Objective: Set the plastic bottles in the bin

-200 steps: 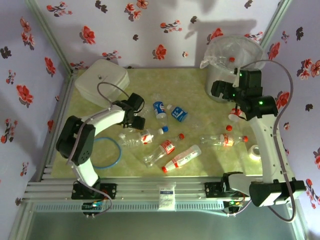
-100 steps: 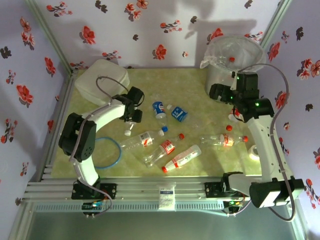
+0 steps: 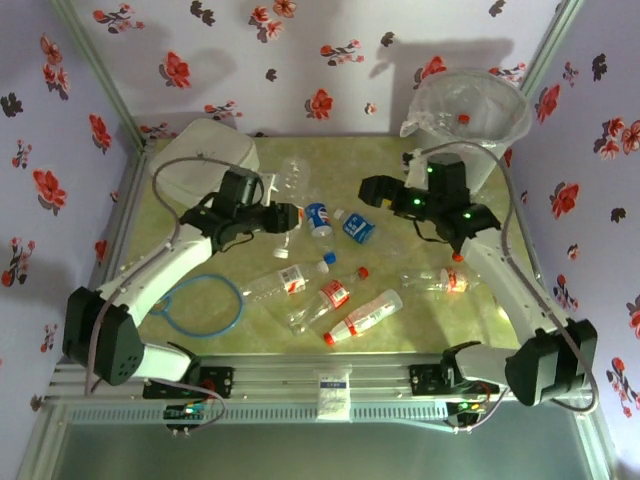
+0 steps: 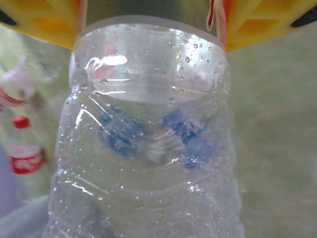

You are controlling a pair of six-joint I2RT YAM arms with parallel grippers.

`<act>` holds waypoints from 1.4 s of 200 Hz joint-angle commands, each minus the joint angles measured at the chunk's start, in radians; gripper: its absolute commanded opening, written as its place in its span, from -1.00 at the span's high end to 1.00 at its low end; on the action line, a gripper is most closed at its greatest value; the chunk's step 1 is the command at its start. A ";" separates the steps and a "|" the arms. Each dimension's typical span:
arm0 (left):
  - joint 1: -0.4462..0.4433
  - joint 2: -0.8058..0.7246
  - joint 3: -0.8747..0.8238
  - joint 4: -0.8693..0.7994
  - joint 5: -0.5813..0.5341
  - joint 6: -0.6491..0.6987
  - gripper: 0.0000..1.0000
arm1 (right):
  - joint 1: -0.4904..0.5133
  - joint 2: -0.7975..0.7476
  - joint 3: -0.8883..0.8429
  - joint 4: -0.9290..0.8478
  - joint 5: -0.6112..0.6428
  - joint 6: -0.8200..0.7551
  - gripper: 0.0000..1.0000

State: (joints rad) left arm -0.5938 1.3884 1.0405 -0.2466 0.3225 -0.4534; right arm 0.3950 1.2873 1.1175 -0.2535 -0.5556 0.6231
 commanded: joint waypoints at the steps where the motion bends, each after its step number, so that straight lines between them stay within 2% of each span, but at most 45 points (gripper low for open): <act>1: -0.028 0.004 -0.036 0.193 0.139 -0.078 -0.02 | 0.019 0.036 0.012 0.122 -0.037 0.059 -0.59; 22: -0.043 0.008 -0.046 0.232 0.148 -0.110 -0.02 | 0.027 0.064 0.020 0.123 -0.037 0.076 -0.58; 47: -0.055 0.018 -0.047 0.270 0.148 -0.123 -0.02 | 0.043 0.089 0.034 0.073 0.000 0.050 -0.87; 77: -0.068 0.045 -0.021 0.258 0.150 -0.113 -0.02 | 0.086 0.132 0.034 0.128 -0.035 0.070 -0.95; 92: -0.076 0.052 -0.014 0.262 0.154 -0.108 -0.02 | 0.100 0.163 0.039 0.160 -0.062 0.090 -0.86; 111: -0.079 0.057 -0.021 0.278 0.155 -0.109 -0.02 | 0.104 0.176 0.037 0.174 -0.066 0.097 -0.63; 150: -0.100 0.059 -0.027 0.301 0.156 -0.109 -0.02 | 0.102 0.197 0.061 0.141 -0.047 0.071 -0.53; 190: -0.101 0.047 -0.022 0.273 0.156 -0.091 -0.08 | 0.102 0.215 0.069 0.136 -0.030 0.060 -0.19; 215: -0.100 0.045 -0.039 0.294 0.155 -0.105 -0.28 | 0.097 0.204 0.068 0.115 -0.011 0.047 -0.11; 239: -0.091 0.036 -0.046 0.292 0.155 -0.108 -0.66 | 0.085 0.190 0.100 0.055 0.015 0.008 -0.07; 256: -0.072 0.006 -0.032 0.206 0.132 -0.067 -0.86 | 0.058 0.184 0.173 -0.066 0.071 -0.067 -0.06; 280: -0.048 -0.076 -0.027 0.062 0.018 -0.003 -0.95 | 0.001 0.166 0.291 -0.219 0.174 -0.176 -0.03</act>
State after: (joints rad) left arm -0.6678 1.4117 0.9974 -0.0490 0.4309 -0.5354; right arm 0.4488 1.4872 1.2804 -0.3092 -0.5079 0.5884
